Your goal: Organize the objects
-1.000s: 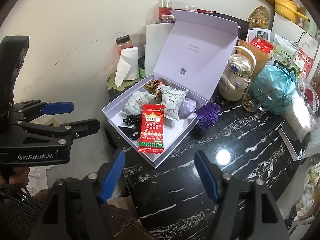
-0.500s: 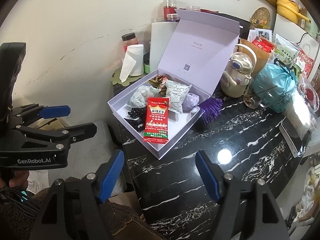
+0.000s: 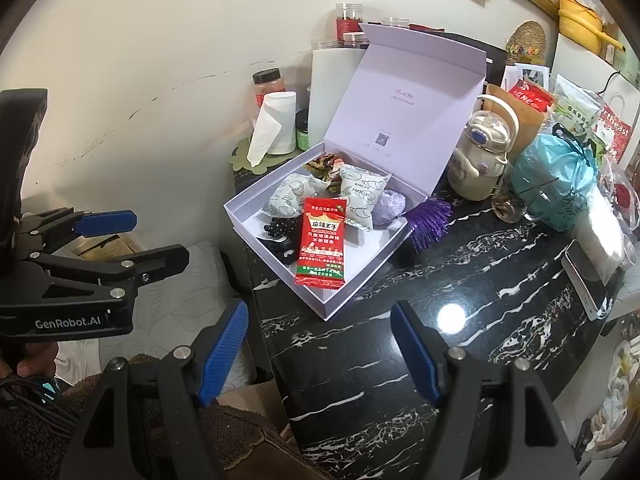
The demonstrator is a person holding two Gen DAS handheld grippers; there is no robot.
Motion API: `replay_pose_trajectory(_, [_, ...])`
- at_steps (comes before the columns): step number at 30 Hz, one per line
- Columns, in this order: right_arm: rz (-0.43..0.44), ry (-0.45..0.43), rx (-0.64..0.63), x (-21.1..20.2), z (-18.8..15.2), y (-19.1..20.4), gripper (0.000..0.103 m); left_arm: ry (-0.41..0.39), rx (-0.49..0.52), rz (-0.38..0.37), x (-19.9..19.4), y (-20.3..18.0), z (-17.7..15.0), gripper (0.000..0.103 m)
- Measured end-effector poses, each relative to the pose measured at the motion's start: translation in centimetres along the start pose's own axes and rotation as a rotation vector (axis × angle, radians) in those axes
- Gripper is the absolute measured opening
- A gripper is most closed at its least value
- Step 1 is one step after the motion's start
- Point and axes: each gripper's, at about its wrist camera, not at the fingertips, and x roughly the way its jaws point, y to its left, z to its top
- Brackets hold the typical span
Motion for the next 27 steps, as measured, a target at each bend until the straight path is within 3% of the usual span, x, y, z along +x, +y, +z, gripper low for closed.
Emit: replay_pose_trajectory(27, [0.006, 0.015, -0.002, 0.46, -0.27, -0.08, 0.074, 0.016, -0.001, 0.012, 0.49, 0.07, 0.04, 0.081])
